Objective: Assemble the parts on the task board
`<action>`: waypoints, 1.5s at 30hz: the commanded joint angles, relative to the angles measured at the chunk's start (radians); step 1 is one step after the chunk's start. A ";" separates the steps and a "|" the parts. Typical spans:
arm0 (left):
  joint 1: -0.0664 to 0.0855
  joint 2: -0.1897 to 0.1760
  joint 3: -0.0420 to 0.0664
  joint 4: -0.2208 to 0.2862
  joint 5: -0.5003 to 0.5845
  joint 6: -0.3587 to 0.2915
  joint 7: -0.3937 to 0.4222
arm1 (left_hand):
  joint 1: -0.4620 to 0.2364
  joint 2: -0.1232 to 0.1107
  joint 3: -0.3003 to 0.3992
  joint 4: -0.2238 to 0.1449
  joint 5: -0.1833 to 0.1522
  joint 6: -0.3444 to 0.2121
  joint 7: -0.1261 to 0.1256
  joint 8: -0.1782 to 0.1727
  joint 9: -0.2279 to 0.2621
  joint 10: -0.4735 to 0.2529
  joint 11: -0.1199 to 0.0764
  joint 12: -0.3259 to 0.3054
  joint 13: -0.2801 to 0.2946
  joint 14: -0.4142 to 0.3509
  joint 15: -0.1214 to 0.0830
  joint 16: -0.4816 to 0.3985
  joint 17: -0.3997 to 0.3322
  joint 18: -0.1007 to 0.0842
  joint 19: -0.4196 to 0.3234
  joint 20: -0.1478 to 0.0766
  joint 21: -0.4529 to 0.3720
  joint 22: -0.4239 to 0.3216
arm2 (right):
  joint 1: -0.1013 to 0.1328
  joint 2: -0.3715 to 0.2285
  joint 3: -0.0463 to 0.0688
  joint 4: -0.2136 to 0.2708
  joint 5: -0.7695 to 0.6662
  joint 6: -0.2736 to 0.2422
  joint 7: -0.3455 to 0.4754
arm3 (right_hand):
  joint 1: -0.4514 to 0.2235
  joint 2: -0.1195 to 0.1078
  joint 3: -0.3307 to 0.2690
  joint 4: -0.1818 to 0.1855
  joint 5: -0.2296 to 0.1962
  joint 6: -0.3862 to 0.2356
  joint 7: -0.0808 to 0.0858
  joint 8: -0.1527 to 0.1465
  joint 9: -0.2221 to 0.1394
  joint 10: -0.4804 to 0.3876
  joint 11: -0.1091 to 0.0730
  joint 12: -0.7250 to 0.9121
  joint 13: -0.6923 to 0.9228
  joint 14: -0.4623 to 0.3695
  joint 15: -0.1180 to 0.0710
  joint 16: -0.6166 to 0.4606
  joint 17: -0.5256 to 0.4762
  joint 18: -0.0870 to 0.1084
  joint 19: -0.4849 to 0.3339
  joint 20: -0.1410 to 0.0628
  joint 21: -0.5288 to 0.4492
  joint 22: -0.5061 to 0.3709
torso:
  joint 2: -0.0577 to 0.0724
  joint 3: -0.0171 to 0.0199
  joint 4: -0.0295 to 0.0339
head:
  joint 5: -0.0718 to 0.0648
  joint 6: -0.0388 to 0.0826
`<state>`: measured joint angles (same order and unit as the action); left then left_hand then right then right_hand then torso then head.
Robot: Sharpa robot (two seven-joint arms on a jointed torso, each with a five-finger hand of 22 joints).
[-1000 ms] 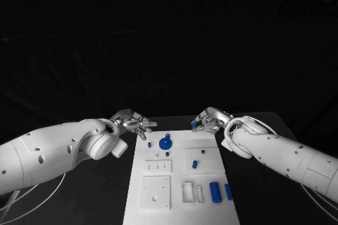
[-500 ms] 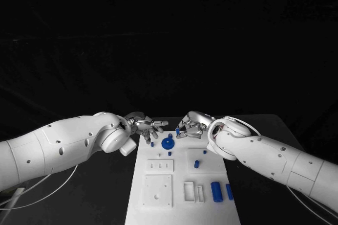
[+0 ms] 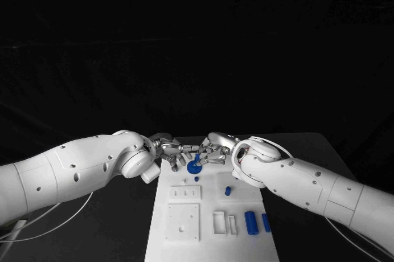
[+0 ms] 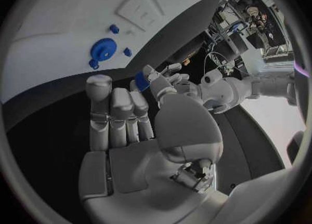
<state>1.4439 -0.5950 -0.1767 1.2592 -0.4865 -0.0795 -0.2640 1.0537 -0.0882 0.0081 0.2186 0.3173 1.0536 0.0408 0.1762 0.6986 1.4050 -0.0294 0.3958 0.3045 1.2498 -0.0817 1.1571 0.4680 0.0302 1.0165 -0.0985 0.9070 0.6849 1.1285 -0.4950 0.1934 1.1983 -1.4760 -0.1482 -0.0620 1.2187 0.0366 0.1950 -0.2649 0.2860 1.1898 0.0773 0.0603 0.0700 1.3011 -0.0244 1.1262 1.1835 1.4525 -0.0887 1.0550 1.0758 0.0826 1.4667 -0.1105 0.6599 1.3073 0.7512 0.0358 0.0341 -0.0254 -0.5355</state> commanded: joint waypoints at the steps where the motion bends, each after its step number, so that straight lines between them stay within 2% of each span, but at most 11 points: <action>1: 0.002 0.007 0.000 0.001 -0.059 0.037 -0.031 | 0.005 -0.001 -0.002 -0.009 -0.003 0.004 0.000 -0.006 0.001 -0.008 0.001 0.001 -0.001 -0.008 0.002 0.005 -0.002 0.011 -0.002 0.000 -0.007 0.003 | 0.000 0.004 -0.001 0.004 -0.017 0.022 -0.010 | 0.000 0.004 0.008 -0.001 0.002 0.041 -0.021 0.003 -0.001 -0.004 -0.003 -0.002 0.000 0.000 -0.008 0.000 0.001 -0.009 0.049 -0.006 0.003 0.078 | 0.001 0.0004 0.0012 | 0.001 -0.001; 4: 0.001 0.010 0.000 0.001 -0.071 0.041 -0.039 | 0.009 -0.001 -0.002 -0.015 -0.005 0.003 0.000 -0.006 0.001 -0.010 0.001 0.001 -0.002 -0.009 0.002 0.004 -0.003 0.011 -0.002 0.001 -0.008 0.004 | 0.001 0.006 -0.001 0.006 -0.017 0.024 -0.011 | -0.001 0.004 0.010 0.001 0.004 0.042 -0.021 0.003 0.000 -0.004 -0.003 -0.003 0.000 0.000 -0.008 0.000 0.001 -0.009 0.049 -0.006 0.005 0.079 | 0.001 0.0005 0.0009 | 0.001 -0.001; 5: 0.001 0.011 -0.001 0.001 -0.078 0.044 -0.045 | 0.008 0.006 -0.009 -0.028 -0.005 0.002 0.001 -0.008 0.001 -0.010 0.002 -0.001 -0.003 -0.009 0.002 0.005 -0.005 0.011 -0.002 0.001 -0.012 0.009 | 0.001 0.007 -0.001 0.007 -0.017 0.024 -0.011 | -0.001 0.004 0.010 0.001 0.004 0.042 -0.021 0.003 0.000 -0.004 -0.003 -0.003 0.000 0.000 -0.008 0.000 0.001 -0.009 0.049 -0.006 0.005 0.079 | 0.001 0.0005 0.0004 | 0.000 -0.002; 19: 0.001 0.022 -0.002 -0.005 -0.099 0.058 -0.070 | 0.014 0.020 -0.016 -0.050 -0.010 0.006 0.001 -0.011 -0.004 -0.011 0.002 -0.002 -0.005 -0.010 0.003 0.005 -0.008 0.011 -0.001 0.001 -0.017 0.015 | 0.001 0.010 -0.002 0.022 -0.017 0.032 -0.012 | -0.003 0.002 0.012 0.003 0.007 0.041 -0.021 0.003 -0.001 -0.005 -0.003 -0.003 -0.001 0.000 -0.008 -0.001 0.000 -0.008 0.049 -0.006 0.009 0.079 | 0.002 0.0005 0.0005 | -0.001 -0.003; 27: 0.001 0.026 -0.003 -0.008 -0.101 0.063 -0.076 | 0.014 0.034 -0.025 -0.064 -0.013 0.005 0.001 -0.011 -0.005 -0.010 0.002 -0.002 -0.005 -0.010 0.002 0.006 -0.008 0.011 0.000 0.001 -0.020 0.020 | 0.001 0.012 -0.002 0.028 -0.017 0.037 -0.014 | -0.003 0.002 0.013 0.006 0.008 0.040 -0.021 0.003 -0.001 -0.005 -0.003 -0.003 0.000 0.000 -0.008 -0.001 0.001 -0.008 0.050 -0.006 0.011 0.080 | 0.003 0.0006 0.0004 | -0.002 -0.002; 28: 0.001 0.026 -0.003 -0.009 -0.101 0.063 -0.077 | 0.013 0.042 -0.033 -0.073 -0.013 0.006 0.000 -0.011 -0.005 -0.010 0.001 -0.002 -0.005 -0.010 0.002 0.006 -0.009 0.011 0.002 0.001 -0.023 0.024 | 0.001 0.012 -0.002 0.028 -0.017 0.037 -0.014 | -0.003 0.001 0.013 0.006 0.009 0.039 -0.021 0.003 -0.001 -0.005 -0.003 -0.002 0.000 0.000 -0.008 -0.002 0.000 -0.008 0.050 -0.006 0.012 0.080 | 0.003 0.0006 0.0004 | -0.002 -0.002; 33: 0.001 0.027 -0.003 -0.012 -0.102 0.061 -0.080 | 0.015 0.047 -0.034 -0.076 -0.014 0.006 0.000 -0.011 -0.005 -0.010 0.002 -0.002 -0.005 -0.010 0.002 0.006 -0.009 0.011 0.002 0.001 -0.024 0.025 | 0.001 0.012 -0.002 0.032 -0.017 0.043 -0.015 | -0.003 0.001 0.013 0.006 0.009 0.039 -0.021 0.003 -0.001 -0.005 -0.003 -0.002 0.000 0.000 -0.008 -0.002 0.000 -0.008 0.050 -0.006 0.012 0.080 | 0.003 0.0004 0.0009 | -0.002 -0.001; 42: 0.001 0.030 -0.004 -0.014 -0.101 0.063 -0.079 | 0.044 0.112 -0.059 -0.149 0.020 0.009 -0.002 -0.011 -0.006 -0.012 0.000 -0.006 -0.008 -0.008 0.000 0.007 -0.008 0.010 0.004 -0.001 -0.030 0.037 | 0.001 0.011 -0.002 0.036 -0.018 0.048 -0.018 | -0.004 0.000 0.012 0.007 0.010 0.039 -0.021 0.003 -0.001 -0.006 -0.003 -0.003 -0.001 0.000 -0.008 -0.003 0.000 -0.008 0.049 -0.005 0.011 0.080 | 0.003 0.0005 0.0003 | -0.002 -0.004; 45: 0.001 0.030 -0.004 -0.014 -0.100 0.065 -0.079 | 0.075 0.130 -0.050 -0.169 0.052 0.009 -0.005 -0.012 -0.007 -0.013 -0.002 -0.009 -0.009 -0.008 -0.001 0.008 -0.007 0.009 0.005 -0.002 -0.031 0.039 | 0.001 0.011 -0.002 0.035 -0.018 0.050 -0.018 | -0.004 0.000 0.012 0.007 0.010 0.039 -0.021 0.003 -0.001 -0.006 -0.003 -0.003 -0.001 0.000 -0.008 -0.003 0.000 -0.008 0.049 -0.005 0.011 0.080 | 0.003 0.0003 0.0000 | -0.002 -0.005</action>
<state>1.4438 -0.5683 -0.1811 1.2440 -0.5842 -0.0311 -0.3455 1.1262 0.0395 -0.0413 0.0526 0.3654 1.0573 0.0374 0.1704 0.6921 1.3986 -0.0287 0.3908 0.2960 1.2466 -0.0784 1.1611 0.4598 0.0303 1.0166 -0.0984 0.8800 0.7234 1.1291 -0.4847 0.1915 1.2323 -1.4852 -0.1147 -0.0792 1.2129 0.0299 0.2050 -0.2603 0.2906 1.1951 0.0774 0.0598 0.0682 1.3006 -0.0248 1.1261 1.1831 1.4522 -0.0883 1.0550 1.0756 0.0826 1.4667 -0.1105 0.6655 1.3073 0.7540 0.0362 0.0347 -0.0272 -0.5396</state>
